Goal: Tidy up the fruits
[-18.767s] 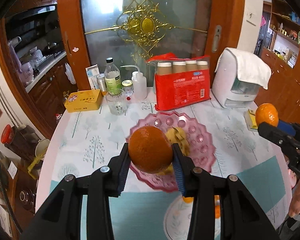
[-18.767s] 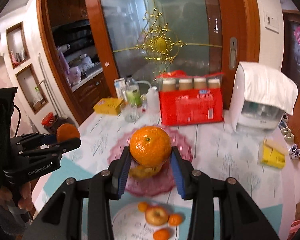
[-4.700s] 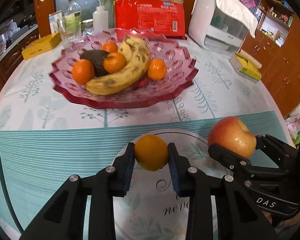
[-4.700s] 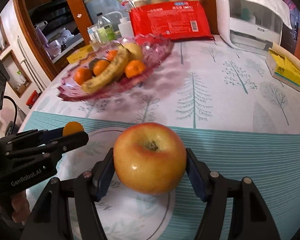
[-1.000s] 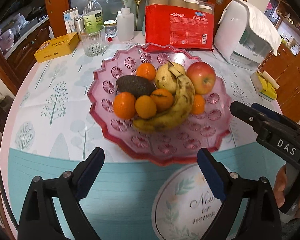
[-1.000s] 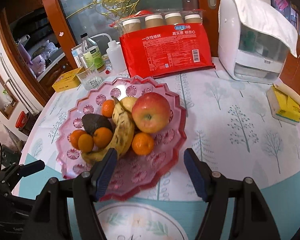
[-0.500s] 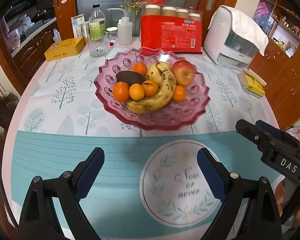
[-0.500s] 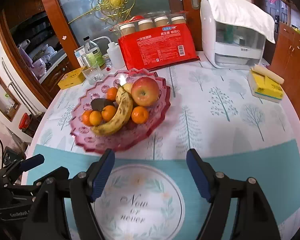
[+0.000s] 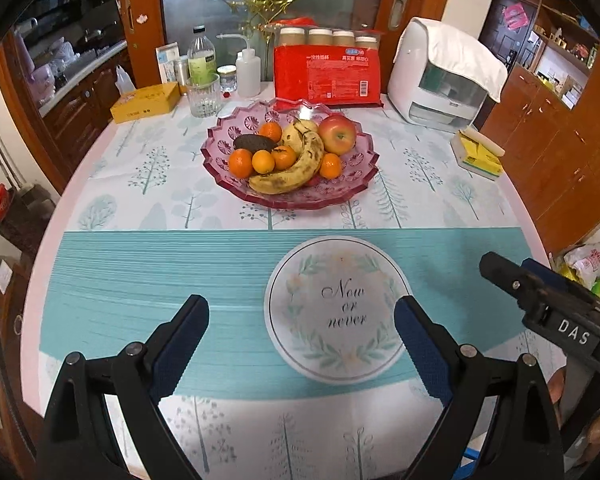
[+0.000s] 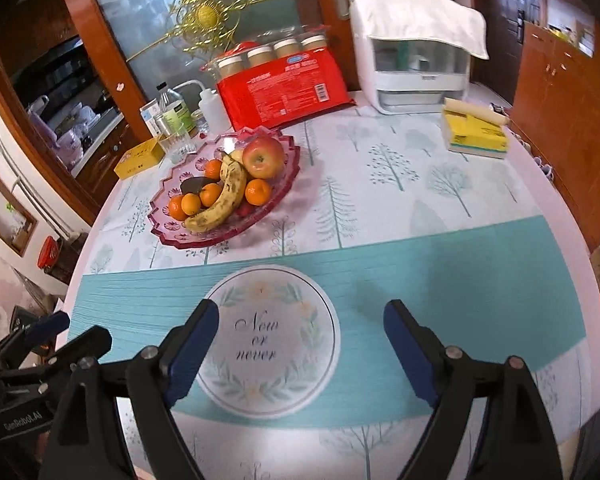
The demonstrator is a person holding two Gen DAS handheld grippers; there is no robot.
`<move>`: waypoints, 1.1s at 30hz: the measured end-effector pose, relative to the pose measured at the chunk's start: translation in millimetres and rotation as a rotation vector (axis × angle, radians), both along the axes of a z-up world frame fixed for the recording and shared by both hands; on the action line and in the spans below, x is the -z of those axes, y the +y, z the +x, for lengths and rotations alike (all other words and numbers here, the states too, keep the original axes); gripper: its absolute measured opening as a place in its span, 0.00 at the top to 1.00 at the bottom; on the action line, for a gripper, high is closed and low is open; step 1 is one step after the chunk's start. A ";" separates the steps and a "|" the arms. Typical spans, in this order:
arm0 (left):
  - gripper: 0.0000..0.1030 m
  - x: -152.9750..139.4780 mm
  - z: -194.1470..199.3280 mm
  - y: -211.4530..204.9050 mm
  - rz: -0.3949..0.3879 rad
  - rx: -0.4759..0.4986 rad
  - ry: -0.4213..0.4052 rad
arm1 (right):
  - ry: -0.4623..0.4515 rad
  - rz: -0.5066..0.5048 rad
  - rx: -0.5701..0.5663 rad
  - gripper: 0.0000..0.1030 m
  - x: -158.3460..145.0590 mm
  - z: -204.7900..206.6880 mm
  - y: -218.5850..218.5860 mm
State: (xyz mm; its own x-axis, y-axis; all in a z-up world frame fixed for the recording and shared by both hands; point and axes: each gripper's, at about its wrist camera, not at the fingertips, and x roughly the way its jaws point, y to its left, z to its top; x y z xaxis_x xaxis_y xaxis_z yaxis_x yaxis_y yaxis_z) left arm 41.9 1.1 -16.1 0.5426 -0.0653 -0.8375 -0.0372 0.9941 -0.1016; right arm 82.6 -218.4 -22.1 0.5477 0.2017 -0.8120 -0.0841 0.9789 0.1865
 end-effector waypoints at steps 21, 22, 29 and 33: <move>0.09 -33.4 -51.2 -18.6 0.083 -0.123 -0.064 | -0.149 -0.072 -0.116 0.15 -48.2 -65.7 19.3; 0.09 -33.0 -51.1 -18.1 0.084 -0.127 -0.064 | -0.148 -0.071 -0.119 0.15 -48.0 -65.3 20.0; 0.09 -32.0 -49.7 -15.3 0.092 -0.145 -0.064 | -0.139 -0.062 -0.133 0.15 -45.8 -62.7 21.2; 0.09 -31.9 -48.9 -14.5 0.093 -0.145 -0.065 | -0.138 -0.061 -0.133 0.15 -45.3 -62.1 21.2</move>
